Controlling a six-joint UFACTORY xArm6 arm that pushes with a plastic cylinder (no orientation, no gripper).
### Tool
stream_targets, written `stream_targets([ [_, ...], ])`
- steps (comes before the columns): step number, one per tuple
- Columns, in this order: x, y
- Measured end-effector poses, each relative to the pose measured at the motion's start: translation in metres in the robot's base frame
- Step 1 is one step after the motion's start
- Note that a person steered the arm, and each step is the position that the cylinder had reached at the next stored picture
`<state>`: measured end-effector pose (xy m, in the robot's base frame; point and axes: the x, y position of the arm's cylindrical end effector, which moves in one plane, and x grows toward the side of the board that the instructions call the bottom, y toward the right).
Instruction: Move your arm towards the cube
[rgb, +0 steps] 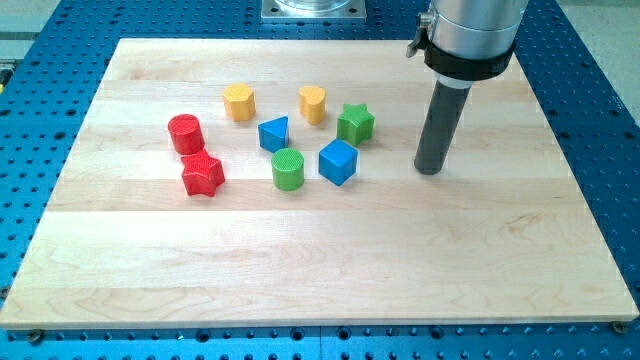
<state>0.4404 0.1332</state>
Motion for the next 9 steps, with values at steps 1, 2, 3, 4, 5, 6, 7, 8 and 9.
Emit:
stream_targets([
  [1,0.0000,0.0002],
  [2,0.0000,0.0010],
  [3,0.0000,0.0010],
  [4,-0.0043,0.0010],
  [5,-0.0051,0.0010],
  [6,-0.0051,0.0010],
  [7,-0.0051,0.0007],
  [8,-0.0051,0.0007],
  [9,-0.0051,0.0005],
])
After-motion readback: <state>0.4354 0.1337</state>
